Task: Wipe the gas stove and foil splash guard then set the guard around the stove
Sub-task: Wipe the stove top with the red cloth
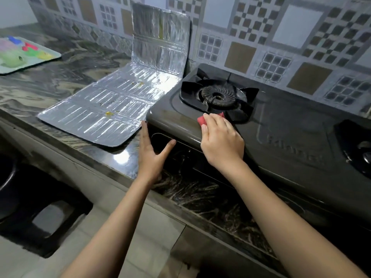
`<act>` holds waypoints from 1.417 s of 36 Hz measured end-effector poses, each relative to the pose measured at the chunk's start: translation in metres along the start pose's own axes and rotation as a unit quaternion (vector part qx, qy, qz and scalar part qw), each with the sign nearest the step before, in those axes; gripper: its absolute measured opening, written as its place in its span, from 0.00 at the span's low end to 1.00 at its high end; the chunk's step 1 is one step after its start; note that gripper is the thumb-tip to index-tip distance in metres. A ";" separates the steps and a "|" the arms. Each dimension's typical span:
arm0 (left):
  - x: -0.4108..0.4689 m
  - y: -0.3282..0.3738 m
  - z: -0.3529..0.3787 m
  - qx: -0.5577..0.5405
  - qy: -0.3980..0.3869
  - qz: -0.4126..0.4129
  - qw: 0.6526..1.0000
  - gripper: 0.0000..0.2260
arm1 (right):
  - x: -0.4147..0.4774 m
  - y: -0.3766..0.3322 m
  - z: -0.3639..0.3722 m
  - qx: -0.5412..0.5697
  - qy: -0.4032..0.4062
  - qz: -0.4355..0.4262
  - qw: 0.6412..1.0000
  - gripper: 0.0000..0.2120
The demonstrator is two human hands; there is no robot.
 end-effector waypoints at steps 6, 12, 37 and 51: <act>0.000 -0.003 -0.002 -0.024 -0.003 0.005 1.000 0.44 | 0.021 -0.024 0.005 0.007 -0.046 -0.028 0.999 0.18; 0.000 -0.006 -0.005 -0.035 -0.013 0.008 0.999 0.44 | 0.038 -0.040 0.009 0.004 -0.081 -0.041 0.996 0.19; 0.012 -0.025 -0.021 -0.051 -0.108 0.006 0.993 0.41 | 0.108 -0.088 0.037 0.028 -0.149 -0.155 0.976 0.18; 0.017 -0.033 -0.026 -0.076 -0.138 0.017 0.987 0.37 | 0.055 -0.093 0.035 -0.069 -0.102 -0.343 0.931 0.18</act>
Point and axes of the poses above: each hand's wrist, its own x-axis towards the middle knuckle, its own z-axis out of the palm, y = z × x, the point moved 4 cm from there along x, towards the middle knuckle, and after that the axes turned 10 degrees about -y, right-handed, at the moved point
